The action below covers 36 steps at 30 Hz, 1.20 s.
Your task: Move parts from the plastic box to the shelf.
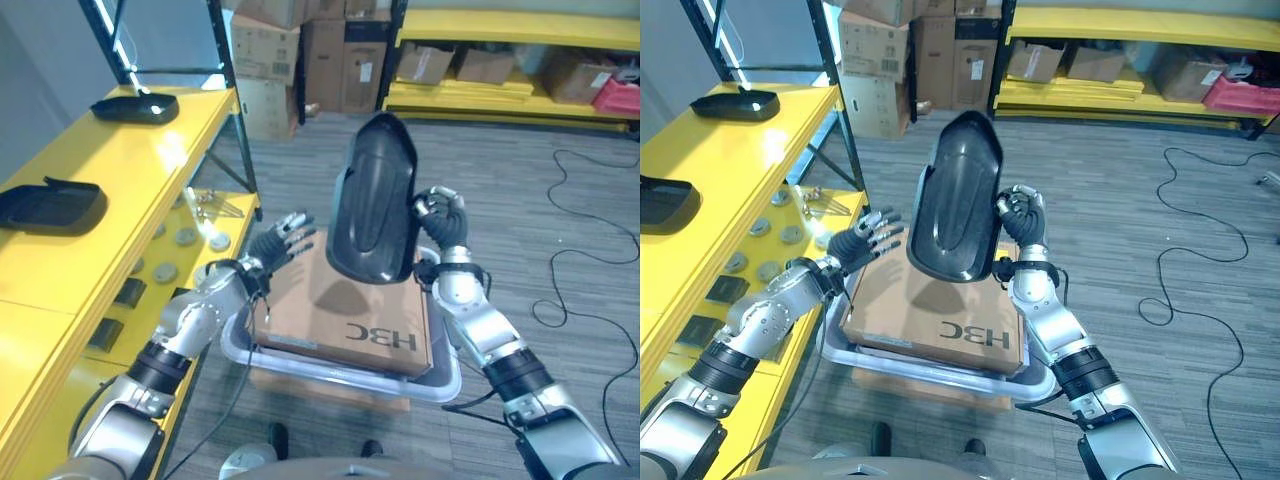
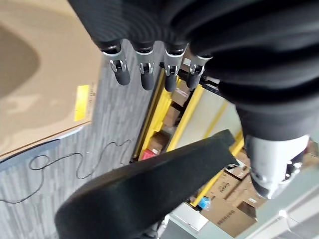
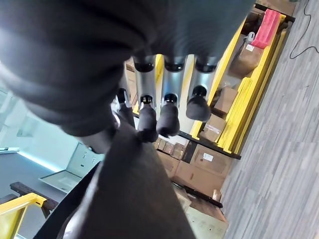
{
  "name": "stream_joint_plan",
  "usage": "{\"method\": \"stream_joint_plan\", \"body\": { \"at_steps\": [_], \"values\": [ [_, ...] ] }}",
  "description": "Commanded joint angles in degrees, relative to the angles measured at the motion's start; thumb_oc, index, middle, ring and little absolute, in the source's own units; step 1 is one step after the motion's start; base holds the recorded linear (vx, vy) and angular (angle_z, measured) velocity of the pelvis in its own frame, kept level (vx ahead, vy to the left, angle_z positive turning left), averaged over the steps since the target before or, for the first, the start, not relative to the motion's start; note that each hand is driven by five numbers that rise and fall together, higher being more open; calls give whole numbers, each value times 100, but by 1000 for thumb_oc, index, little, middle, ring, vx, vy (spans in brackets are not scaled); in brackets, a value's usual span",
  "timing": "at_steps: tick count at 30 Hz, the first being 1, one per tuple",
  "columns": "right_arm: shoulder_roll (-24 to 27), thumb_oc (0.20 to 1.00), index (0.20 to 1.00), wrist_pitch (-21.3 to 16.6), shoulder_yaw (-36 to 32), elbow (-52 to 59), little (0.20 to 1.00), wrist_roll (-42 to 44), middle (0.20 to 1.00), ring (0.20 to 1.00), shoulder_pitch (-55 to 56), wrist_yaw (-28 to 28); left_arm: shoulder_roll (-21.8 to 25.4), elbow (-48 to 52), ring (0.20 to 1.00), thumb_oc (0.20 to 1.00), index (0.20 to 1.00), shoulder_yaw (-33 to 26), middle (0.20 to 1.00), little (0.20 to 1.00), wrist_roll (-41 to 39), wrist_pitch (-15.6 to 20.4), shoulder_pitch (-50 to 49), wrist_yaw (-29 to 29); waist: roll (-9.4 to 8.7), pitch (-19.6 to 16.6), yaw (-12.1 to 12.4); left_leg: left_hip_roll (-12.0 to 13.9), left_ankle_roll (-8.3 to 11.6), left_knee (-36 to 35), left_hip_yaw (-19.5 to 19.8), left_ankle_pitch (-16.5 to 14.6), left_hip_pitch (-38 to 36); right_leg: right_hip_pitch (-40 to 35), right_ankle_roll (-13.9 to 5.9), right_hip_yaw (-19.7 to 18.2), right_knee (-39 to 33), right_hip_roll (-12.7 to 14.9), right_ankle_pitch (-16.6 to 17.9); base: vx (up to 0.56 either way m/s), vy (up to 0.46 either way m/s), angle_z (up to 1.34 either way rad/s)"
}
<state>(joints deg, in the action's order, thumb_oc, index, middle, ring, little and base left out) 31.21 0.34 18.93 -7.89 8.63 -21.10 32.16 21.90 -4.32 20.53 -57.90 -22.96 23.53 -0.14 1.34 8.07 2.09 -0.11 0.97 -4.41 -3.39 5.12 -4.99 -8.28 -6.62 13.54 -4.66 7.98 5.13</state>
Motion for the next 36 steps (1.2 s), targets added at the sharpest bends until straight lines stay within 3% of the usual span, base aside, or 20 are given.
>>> {"method": "stream_joint_plan", "body": {
  "at_steps": [1,5,15,21,36],
  "values": [
    [101,200,200,-372,78,-11,200,47,200,200,-523,-99,-243,-295,1000,1000,1000,248,1000,1000,-263,31,368,223,-45,-419,153,307,128,149,-304,-292,2,167,-292,104,103,81,-88,0,0,0],
    [54,200,200,-391,112,-54,200,34,200,200,-520,-160,-318,-491,1000,1000,1000,295,1000,1000,-134,209,418,277,-59,-445,98,315,118,157,-333,-314,-11,182,-293,68,124,73,-109,15,-10,-3],
    [-87,200,200,-303,155,-159,200,59,200,200,-571,-266,-463,-573,1000,1000,1000,407,1000,1000,500,269,589,348,-66,-474,11,327,113,138,-354,-331,-57,187,-282,7,166,33,-164,27,-6,-4],
    [-162,200,200,-266,190,-184,200,88,200,200,-594,-308,-468,-587,1000,1000,1000,543,1000,1000,1231,395,773,96,-71,-490,-29,328,107,115,-359,-338,-98,173,-283,-18,176,13,-183,0,0,0],
    [-342,200,200,-234,343,-290,200,83,200,200,-732,-290,-920,-343,1000,1000,1000,1102,1000,1000,553,325,861,134,-81,-473,-166,334,77,118,-387,-360,-161,186,-273,-109,255,-17,-222,6,-1,-2]
  ]
}}
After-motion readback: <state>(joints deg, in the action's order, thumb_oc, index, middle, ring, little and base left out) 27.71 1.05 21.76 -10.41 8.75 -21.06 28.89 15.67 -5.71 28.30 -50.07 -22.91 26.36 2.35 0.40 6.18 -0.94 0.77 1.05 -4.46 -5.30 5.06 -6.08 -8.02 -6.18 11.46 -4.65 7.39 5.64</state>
